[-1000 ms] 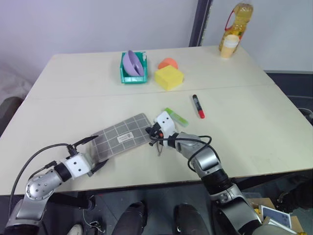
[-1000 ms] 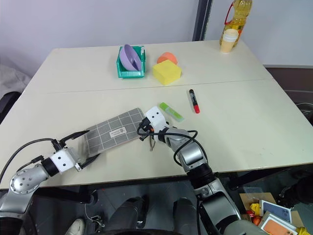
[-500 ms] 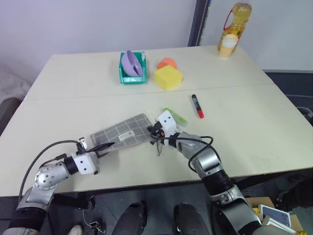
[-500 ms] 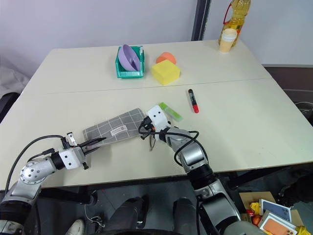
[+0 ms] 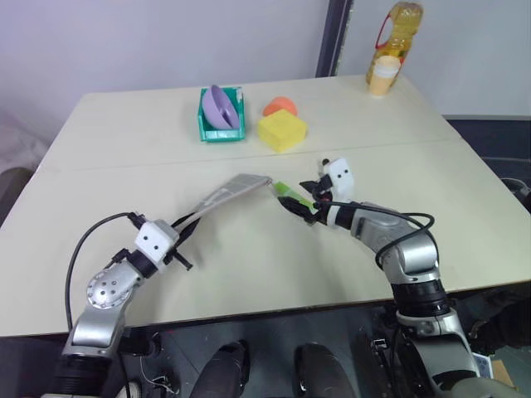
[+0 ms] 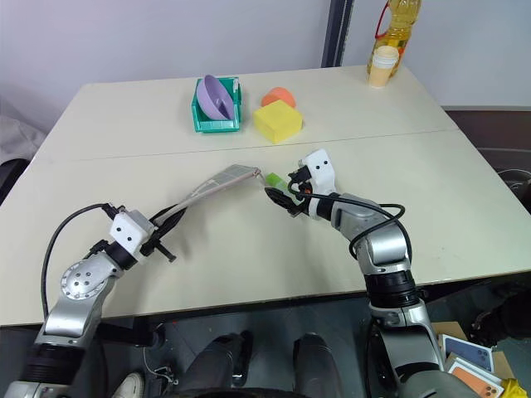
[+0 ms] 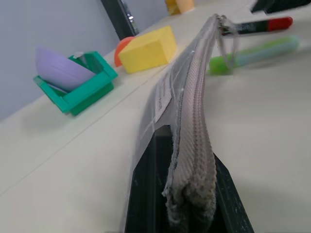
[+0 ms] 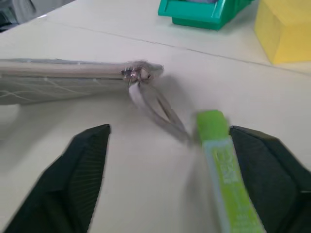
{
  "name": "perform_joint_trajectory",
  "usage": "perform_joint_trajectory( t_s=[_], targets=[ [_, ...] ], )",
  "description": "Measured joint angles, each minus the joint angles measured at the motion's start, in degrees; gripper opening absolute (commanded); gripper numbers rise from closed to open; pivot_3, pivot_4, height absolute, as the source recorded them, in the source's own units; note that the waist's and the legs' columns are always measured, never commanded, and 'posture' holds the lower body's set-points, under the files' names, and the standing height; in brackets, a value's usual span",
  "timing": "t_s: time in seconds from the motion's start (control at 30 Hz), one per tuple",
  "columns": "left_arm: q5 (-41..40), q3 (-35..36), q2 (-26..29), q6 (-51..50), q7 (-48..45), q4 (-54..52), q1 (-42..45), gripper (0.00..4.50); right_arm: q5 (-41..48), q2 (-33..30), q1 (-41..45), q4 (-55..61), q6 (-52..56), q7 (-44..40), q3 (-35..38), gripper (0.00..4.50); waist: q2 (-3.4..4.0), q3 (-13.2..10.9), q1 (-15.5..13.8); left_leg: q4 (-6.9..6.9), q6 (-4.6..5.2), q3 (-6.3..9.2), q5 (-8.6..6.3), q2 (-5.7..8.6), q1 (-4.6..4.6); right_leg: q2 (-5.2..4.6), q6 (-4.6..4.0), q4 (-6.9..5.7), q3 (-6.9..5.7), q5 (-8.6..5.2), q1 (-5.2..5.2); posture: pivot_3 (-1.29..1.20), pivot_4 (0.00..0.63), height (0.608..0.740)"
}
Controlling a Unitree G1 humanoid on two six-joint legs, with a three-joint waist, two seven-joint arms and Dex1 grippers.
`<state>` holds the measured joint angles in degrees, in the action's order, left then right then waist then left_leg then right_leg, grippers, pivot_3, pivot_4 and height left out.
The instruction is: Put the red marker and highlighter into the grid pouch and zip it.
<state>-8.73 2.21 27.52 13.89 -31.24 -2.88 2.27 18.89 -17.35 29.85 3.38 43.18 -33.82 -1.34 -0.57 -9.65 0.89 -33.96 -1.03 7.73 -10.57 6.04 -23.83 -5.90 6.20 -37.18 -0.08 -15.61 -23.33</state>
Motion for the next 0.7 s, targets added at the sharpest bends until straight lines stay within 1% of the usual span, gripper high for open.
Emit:
perform_joint_trajectory(
  t_s=[0.13, 0.3, 0.4, 0.57, 0.6, 0.7],
  targets=[
    [0.84, -1.48, -1.53, -1.26, 0.26, -1.28, 0.15, 0.0, 0.47, 1.54, -0.31, 0.0, 0.93, 1.5, -0.41, 4.03, 0.0, 0.0, -0.15, -0.02, 0.0, -0.01, 0.0, 0.03, -0.02, 0.0, 0.0, 0.01, 0.0, 0.0, 0.0, 0.0, 0.15, 0.74],
    [0.83, -1.48, -1.58, -1.51, -0.22, -1.79, 0.47, 0.0, 0.16, 3.41, 0.23, -0.84, 0.29, 3.67, -0.71, 4.03, 0.0, 0.0, -0.14, -0.02, 0.0, -0.01, 0.0, 0.03, -0.02, 0.01, 0.0, 0.01, 0.0, 0.0, -0.01, 0.0, 0.15, 0.74],
    [0.83, -1.49, -1.58, -1.98, -0.62, -1.79, 0.55, 0.0, -0.12, 4.01, 1.23, -2.33, -0.25, 4.5, -0.73, 3.19, 0.0, 0.0, -0.15, -0.02, 0.0, -0.01, 0.0, 0.03, -0.02, 0.01, 0.0, 0.01, 0.0, 0.0, -0.01, 0.0, 0.15, 0.74],
    [0.85, -1.49, -1.63, -2.14, -1.04, -1.79, 0.82, 0.0, -0.52, 4.59, 2.07, -3.62, -1.71, 5.22, -1.25, 0.6, 0.0, 0.0, -0.14, -0.02, 0.0, -0.01, 0.0, 0.03, -0.02, 0.01, 0.0, 0.01, 0.0, 0.0, -0.01, 0.0, 0.15, 0.74],
    [0.86, -1.5, -1.66, -2.15, -1.05, -1.8, 0.82, 0.0, -0.58, 4.59, 2.07, -3.62, -1.94, 5.21, -1.51, 0.01, 0.0, 0.0, -0.14, -0.02, 0.0, -0.01, 0.0, 0.03, -0.02, 0.01, 0.0, 0.01, 0.0, 0.0, -0.01, 0.0, 0.15, 0.74],
    [1.13, -1.51, -1.85, -2.19, -1.04, -1.82, 0.88, 0.0, -0.71, 4.51, 2.08, -3.61, -2.28, 5.18, -2.19, 0.01, 0.0, 0.0, -0.14, -0.02, 0.0, -0.01, 0.0, 0.03, -0.02, 0.01, 0.0, 0.01, 0.0, 0.0, -0.01, 0.0, 0.15, 0.74]
  ],
)
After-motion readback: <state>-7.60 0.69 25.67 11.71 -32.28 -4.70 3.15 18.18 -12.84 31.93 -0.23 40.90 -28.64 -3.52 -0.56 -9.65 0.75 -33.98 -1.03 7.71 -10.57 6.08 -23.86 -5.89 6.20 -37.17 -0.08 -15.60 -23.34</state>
